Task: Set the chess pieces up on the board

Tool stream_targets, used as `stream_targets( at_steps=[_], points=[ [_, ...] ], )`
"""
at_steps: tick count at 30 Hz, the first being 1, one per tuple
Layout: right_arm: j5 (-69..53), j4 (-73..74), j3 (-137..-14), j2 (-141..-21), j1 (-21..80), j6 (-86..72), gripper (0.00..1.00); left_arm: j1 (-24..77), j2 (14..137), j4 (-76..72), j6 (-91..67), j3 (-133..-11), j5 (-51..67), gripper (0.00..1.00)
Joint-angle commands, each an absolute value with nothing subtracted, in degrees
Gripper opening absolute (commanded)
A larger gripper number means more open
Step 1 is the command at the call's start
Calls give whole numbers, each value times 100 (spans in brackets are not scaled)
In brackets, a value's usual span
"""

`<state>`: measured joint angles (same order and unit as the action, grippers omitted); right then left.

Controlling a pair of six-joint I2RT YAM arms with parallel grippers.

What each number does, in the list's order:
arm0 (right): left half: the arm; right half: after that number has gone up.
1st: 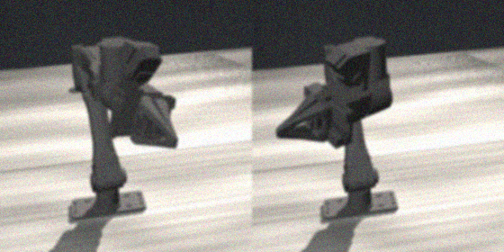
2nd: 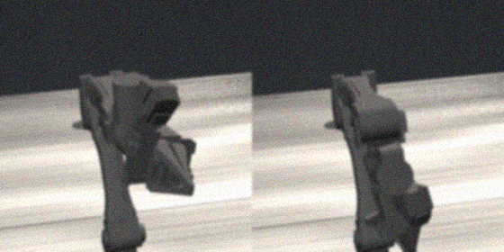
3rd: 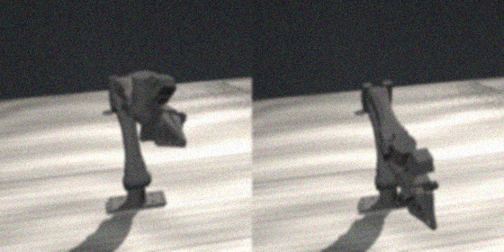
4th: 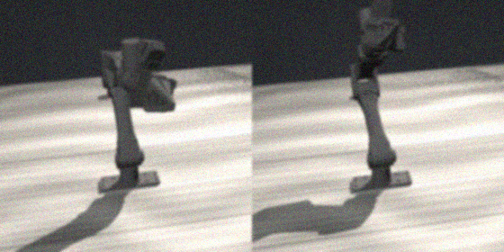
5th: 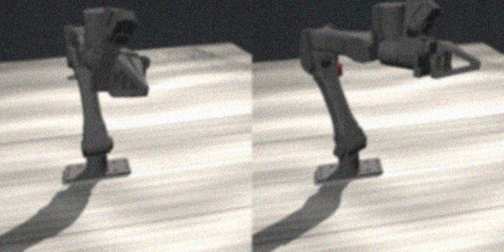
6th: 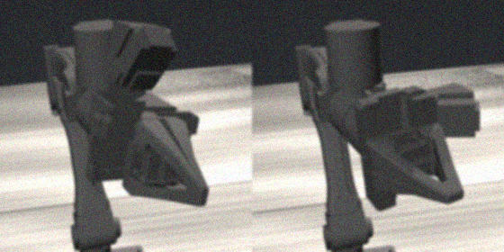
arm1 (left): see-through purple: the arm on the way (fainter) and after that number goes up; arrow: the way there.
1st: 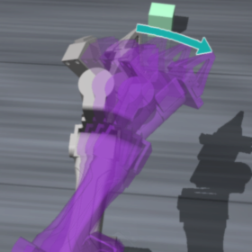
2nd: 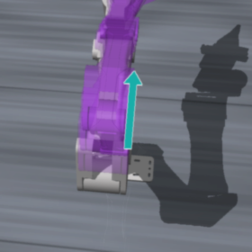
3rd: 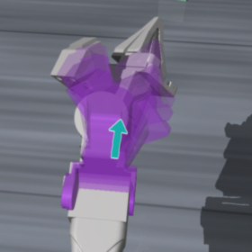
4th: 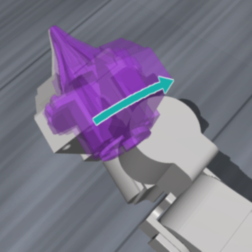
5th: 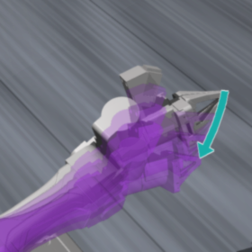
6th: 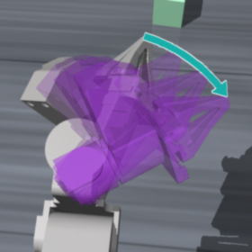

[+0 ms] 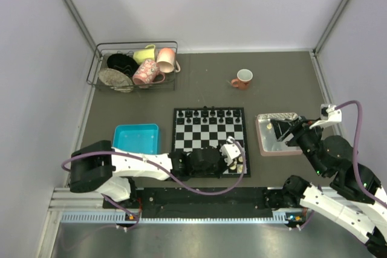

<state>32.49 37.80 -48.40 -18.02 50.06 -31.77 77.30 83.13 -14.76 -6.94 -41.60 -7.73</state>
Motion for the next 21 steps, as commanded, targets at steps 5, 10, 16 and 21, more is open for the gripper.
stream_targets(
  at_steps=[5,10,16,21],
  points=[
    [3243,3797,-4773,-1854,5063,-3243,62,7743,8376,-2100,-826,-4025,-888,0],
    [3217,3814,-4737,-1854,5062,-3243,62,7743,8516,-2206,-861,-4025,-879,0],
    [3234,3850,-4746,-1819,5062,-3208,62,7743,8613,-2206,-888,-4017,-870,0],
    [3252,3867,-4711,-1758,5063,-3261,62,7752,8631,-2215,-896,-3981,-853,0]
  ],
)
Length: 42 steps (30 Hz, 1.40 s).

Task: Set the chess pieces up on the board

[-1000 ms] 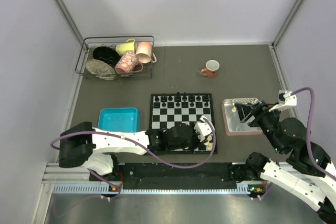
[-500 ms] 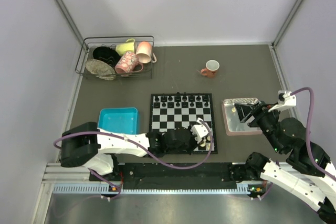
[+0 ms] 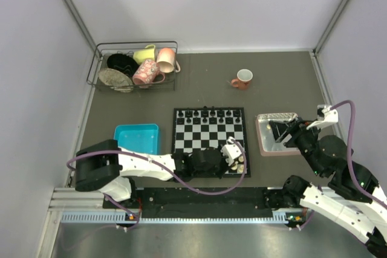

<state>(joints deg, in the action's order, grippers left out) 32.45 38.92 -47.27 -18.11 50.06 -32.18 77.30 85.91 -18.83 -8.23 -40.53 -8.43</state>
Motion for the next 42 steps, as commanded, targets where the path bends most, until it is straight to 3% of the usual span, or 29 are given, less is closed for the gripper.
stream_targets(
  at_steps=[1,19,30,42],
  points=[
    [3252,3876,-4702,-1758,5063,-3261,62,7743,8666,-2215,-905,-3990,-853,0],
    [3243,3885,-4693,-1740,5063,-3243,63,7752,8903,-2268,-1002,-3999,-835,0],
    [3243,3885,-4658,-1732,5063,-3261,63,7769,8877,-2259,-1037,-3981,-765,20],
    [3243,3893,-4641,-1714,5063,-3252,63,7770,8877,-2232,-1020,-4008,-747,24]
  ],
)
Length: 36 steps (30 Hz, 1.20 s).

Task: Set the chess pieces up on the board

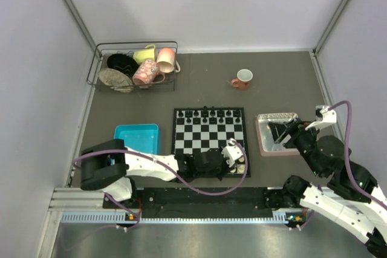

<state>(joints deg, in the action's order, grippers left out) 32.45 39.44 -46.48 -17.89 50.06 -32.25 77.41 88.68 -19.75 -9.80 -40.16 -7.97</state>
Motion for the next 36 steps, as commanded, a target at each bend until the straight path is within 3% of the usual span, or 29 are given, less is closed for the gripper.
stream_targets(
  at_steps=[1,19,22,26,29,31,33,36],
  points=[
    [3243,3894,-4641,-1723,5054,-3252,63,7770,8877,-2232,-1020,-4017,-747,24],
    [3278,3920,-4773,-1722,5063,-3182,64,7787,8043,-537,-554,-5202,-360,28],
    [3208,3981,-4816,-1819,5063,-3138,63,7787,7621,-115,-527,-5361,-771,28],
    [3077,4403,-5053,-2318,5062,-2999,62,7507,6752,561,-1044,-5405,-1696,36],
    [2375,4482,-5299,-3168,5054,-2525,67,6761,5970,1001,-1476,-5283,-1329,39],
    [1217,4474,-5449,-3654,5062,-2155,70,6200,5390,1195,-1660,-5047,-1090,40],
    [-245,4465,-5441,-4241,5062,-1514,71,6039,4820,1117,-1644,-4783,-1168,43],
    [-1219,4334,-5283,-4709,5063,-994,70,5915,4309,1221,-1652,-4413,-1397,45]
  ],
)
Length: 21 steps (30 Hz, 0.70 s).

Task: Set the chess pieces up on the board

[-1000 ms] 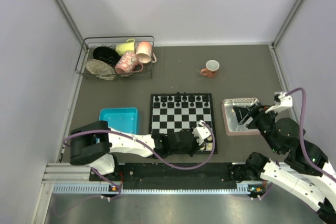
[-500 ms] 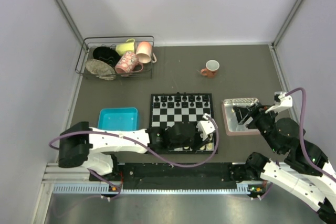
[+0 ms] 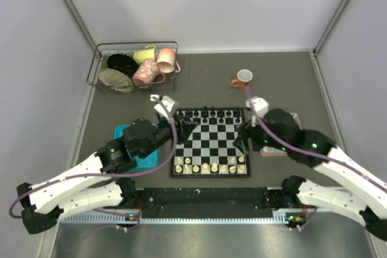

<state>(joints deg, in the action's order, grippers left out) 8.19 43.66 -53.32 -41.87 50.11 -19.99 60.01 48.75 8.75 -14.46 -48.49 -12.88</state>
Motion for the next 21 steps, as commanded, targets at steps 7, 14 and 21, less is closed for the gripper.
stream_targets(
  at_steps=[7,14,21],
  points=[
    [-1326,3411,-4527,-4299,5062,-27,69,5854,3850,1450,-1802,-3973,-1547,45],
    [-1608,3304,-4271,-4507,5071,878,66,5845,3753,1407,-1837,-3806,-1653,46],
    [-1556,3691,-4421,-5334,5071,1467,61,5845,3771,1441,-1863,-3762,-1661,46]
  ],
)
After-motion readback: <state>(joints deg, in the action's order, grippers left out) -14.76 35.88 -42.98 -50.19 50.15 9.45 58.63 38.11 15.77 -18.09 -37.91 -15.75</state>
